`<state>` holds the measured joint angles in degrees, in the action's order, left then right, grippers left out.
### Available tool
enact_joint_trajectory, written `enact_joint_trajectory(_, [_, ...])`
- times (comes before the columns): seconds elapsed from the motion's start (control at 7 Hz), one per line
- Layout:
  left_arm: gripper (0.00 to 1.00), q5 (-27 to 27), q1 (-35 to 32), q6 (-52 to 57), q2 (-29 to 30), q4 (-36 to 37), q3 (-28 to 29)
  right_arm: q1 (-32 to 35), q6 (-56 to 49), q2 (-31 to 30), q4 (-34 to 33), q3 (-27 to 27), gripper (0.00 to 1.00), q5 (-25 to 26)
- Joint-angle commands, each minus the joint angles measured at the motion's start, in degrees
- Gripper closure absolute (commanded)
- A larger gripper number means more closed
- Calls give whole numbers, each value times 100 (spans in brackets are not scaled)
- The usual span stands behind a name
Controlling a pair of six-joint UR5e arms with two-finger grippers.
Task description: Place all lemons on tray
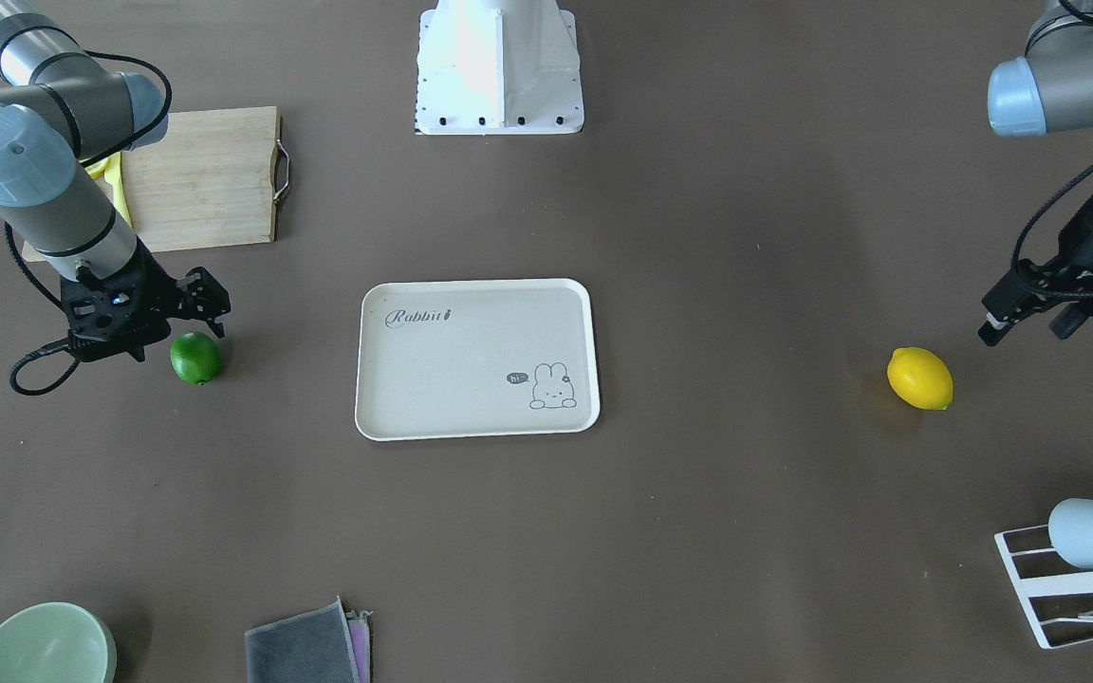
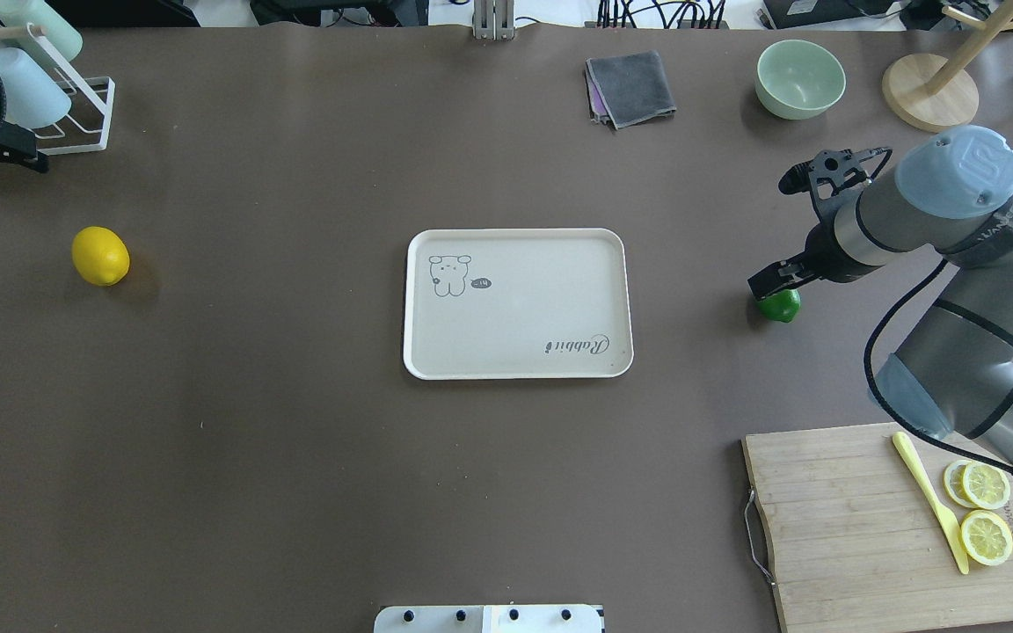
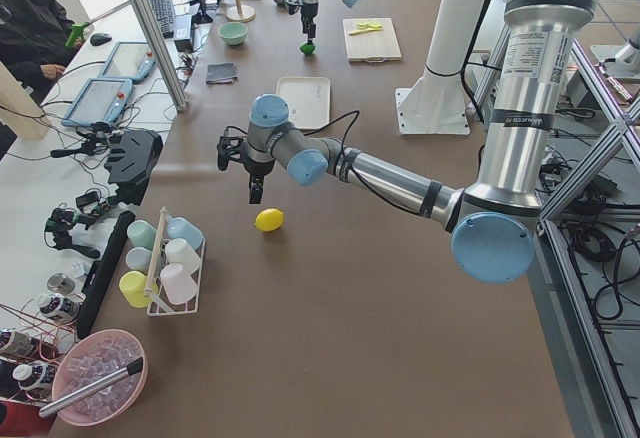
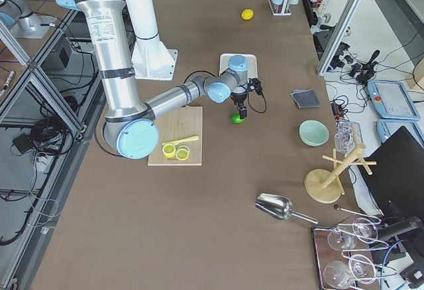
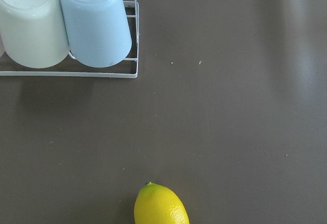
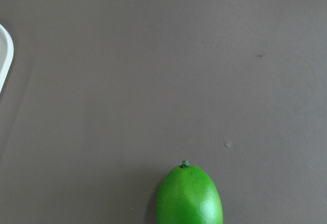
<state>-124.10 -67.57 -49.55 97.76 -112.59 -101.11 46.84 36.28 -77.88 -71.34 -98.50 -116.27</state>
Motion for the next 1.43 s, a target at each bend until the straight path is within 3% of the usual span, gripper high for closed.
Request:
enact_joint_trajectory(0.0, [2, 0, 7, 16, 7, 0, 3, -17, -113, 19, 390, 469, 2, 8])
enact_joint_trajectory(0.43, [2, 0, -2, 42, 77, 17, 29, -70, 203, 45, 911, 806, 6, -9])
enact_joint_trajectory(0.57, [2, 0, -2, 42, 77, 17, 21, -70, 204, 45, 920, 780, 18, -18])
enact_joint_trajectory(0.71, [2, 0, -2, 42, 86, 17, 29, -70, 265, 45, 929, 727, 74, -27])
enact_joint_trajectory(0.86, [2, 0, -2, 42, 86, 17, 30, -79, 265, 45, 946, 674, 100, -9])
enact_joint_trajectory(1.29, [2, 0, 7, -28, 86, 0, 99, -158, 1018, 159, 763, 193, 100, -53])
